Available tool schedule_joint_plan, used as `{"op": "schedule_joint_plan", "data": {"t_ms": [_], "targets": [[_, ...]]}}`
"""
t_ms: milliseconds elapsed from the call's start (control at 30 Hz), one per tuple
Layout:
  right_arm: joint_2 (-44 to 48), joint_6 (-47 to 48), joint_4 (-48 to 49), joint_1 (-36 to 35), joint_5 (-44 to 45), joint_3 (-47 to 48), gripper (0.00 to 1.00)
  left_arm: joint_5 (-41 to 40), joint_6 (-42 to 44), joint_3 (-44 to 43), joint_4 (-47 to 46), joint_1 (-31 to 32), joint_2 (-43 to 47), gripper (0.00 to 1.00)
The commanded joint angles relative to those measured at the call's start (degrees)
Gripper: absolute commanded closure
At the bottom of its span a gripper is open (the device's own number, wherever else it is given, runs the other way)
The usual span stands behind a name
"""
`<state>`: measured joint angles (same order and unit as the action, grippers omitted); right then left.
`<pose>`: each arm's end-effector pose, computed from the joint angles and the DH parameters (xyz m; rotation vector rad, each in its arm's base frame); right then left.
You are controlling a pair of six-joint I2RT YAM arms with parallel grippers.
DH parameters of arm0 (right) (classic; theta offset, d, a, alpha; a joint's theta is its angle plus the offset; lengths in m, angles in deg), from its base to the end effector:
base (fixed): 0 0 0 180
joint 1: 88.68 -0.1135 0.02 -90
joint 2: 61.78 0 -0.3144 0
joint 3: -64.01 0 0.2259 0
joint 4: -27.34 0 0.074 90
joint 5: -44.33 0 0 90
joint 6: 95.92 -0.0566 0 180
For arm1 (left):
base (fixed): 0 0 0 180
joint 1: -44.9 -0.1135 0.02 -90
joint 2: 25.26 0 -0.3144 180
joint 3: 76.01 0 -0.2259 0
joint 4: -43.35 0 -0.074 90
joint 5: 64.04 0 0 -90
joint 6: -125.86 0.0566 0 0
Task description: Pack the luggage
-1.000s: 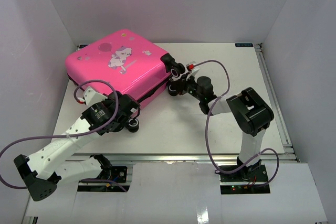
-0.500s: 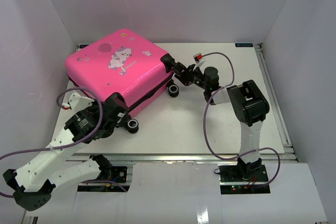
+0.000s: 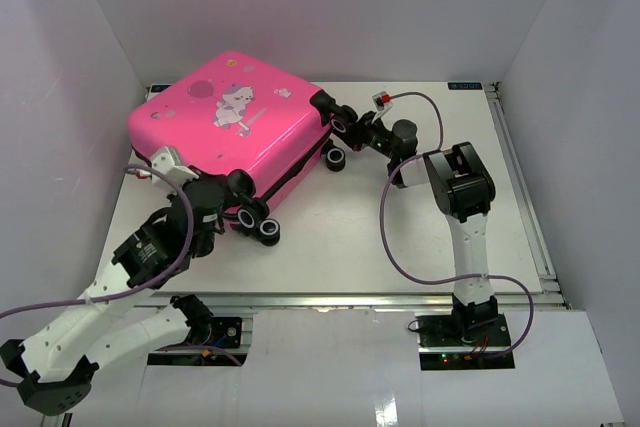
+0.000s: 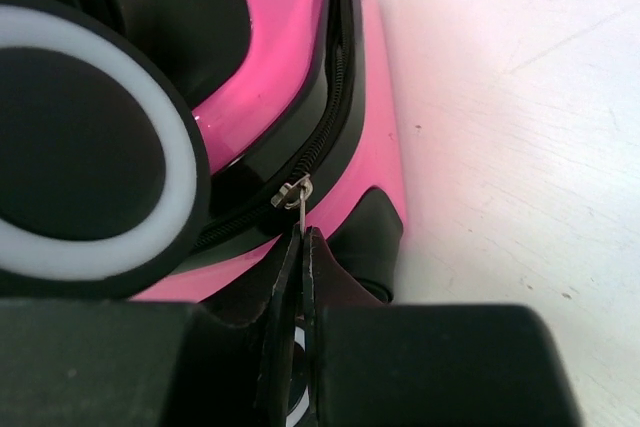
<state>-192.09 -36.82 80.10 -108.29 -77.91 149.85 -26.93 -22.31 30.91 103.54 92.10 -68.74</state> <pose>0.4658 0.1980 0.2126 -0.3441 1.5103 1.1088 0.0884 -0.0290 0.3864 -0.6882 1.7627 -0.2771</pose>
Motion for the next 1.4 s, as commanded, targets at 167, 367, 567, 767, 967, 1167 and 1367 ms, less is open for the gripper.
{"op": "schedule_joint_plan", "data": {"t_ms": [167, 367, 567, 767, 967, 1167, 1367], "targets": [[-1.6, -2.8, 11.0, 0.0, -2.1, -3.9, 0.92, 17.6, 34.0, -18.6, -21.5, 0.0, -26.2, 0.79], [-2.9, -5.2, 7.6, 0.0, -1.3, -2.2, 0.92, 17.5, 30.7, -32.2, -21.0, 0.4, -45.8, 0.77], [-2.4, -6.5, 9.8, -0.5, -1.8, -3.7, 0.92, 13.9, 23.4, -28.9, -20.1, 0.6, -51.2, 0.81], [-1.0, -6.3, 9.0, -2.4, -2.6, -4.4, 0.92, 11.1, 13.6, -16.1, -16.3, 0.5, -46.0, 0.86], [2.4, -2.4, 4.1, -5.5, -0.9, -7.0, 0.92, 4.2, -0.7, -7.4, -1.5, -0.9, -37.8, 0.87], [5.5, -1.1, 2.7, -8.8, 1.2, -10.9, 0.92, 1.5, -8.6, -0.8, 8.1, -8.8, -30.8, 0.87], [9.0, 1.3, -1.0, -14.7, 4.7, -13.1, 0.92, -0.4, -20.1, 6.4, 16.2, -19.8, -22.4, 0.86]]}}
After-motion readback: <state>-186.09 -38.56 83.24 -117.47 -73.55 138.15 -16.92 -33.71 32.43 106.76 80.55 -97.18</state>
